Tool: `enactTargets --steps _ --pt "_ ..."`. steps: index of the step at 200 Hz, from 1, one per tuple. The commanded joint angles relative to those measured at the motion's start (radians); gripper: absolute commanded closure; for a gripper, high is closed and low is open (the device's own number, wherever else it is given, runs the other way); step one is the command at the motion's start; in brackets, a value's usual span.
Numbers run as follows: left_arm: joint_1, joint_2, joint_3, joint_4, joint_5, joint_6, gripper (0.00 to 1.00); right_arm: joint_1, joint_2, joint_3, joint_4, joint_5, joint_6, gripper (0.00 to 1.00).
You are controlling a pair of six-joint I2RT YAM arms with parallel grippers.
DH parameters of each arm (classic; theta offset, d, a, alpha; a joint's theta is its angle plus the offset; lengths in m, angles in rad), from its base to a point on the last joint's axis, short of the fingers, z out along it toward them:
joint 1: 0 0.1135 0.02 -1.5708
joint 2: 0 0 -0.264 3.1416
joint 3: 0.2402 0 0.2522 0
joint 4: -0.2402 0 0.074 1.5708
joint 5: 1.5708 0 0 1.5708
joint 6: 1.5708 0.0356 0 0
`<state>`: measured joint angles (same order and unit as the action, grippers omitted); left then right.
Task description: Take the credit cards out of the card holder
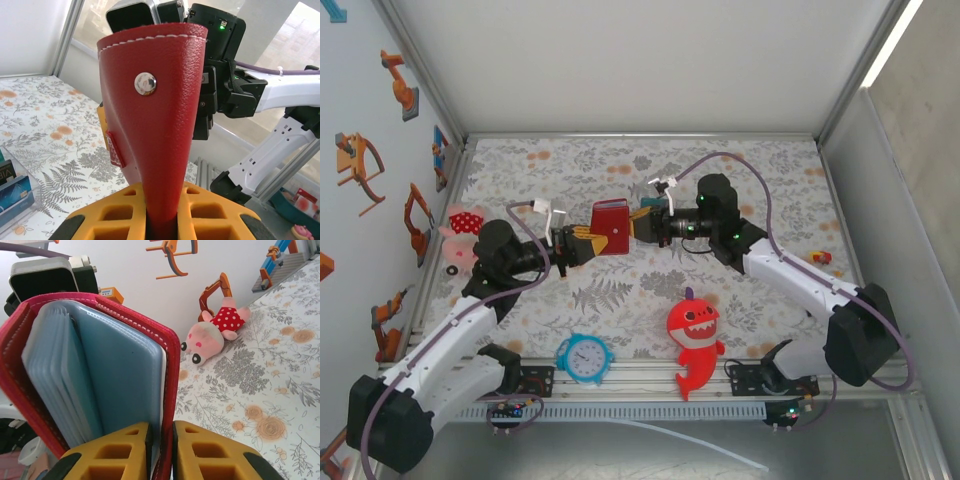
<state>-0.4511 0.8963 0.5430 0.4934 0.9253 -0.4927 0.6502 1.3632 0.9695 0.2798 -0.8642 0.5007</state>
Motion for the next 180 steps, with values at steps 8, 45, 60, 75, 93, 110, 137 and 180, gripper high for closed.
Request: enactTargets --steps 8,45,60,75,93,110,137,180 --pt "-0.011 0.012 0.034 0.060 0.015 -0.006 1.00 0.021 -0.001 0.020 0.076 -0.074 0.022 0.94" --pt "-0.011 0.028 0.033 0.102 0.015 -0.034 1.00 0.022 -0.005 0.010 0.091 -0.064 0.032 1.00" --pt "-0.012 0.032 0.034 0.102 0.015 -0.034 1.00 0.021 -0.010 0.006 0.094 -0.061 0.031 1.00" --pt "-0.012 0.033 0.031 0.099 0.015 -0.034 1.00 0.022 -0.017 0.001 0.096 -0.058 0.028 1.00" --pt "-0.011 0.033 0.032 0.079 -0.007 -0.035 1.00 0.022 -0.032 -0.007 0.098 -0.048 0.024 1.00" --pt "-0.008 0.034 0.035 0.051 -0.044 -0.037 0.82 0.021 -0.048 -0.013 0.089 -0.026 0.017 1.00" --pt "-0.002 0.057 0.041 0.032 -0.081 -0.063 0.46 0.022 -0.077 -0.015 0.022 0.046 -0.012 1.00" --pt "-0.002 0.127 0.074 0.039 -0.080 -0.114 0.38 0.022 -0.079 0.016 -0.092 0.162 -0.027 1.00"
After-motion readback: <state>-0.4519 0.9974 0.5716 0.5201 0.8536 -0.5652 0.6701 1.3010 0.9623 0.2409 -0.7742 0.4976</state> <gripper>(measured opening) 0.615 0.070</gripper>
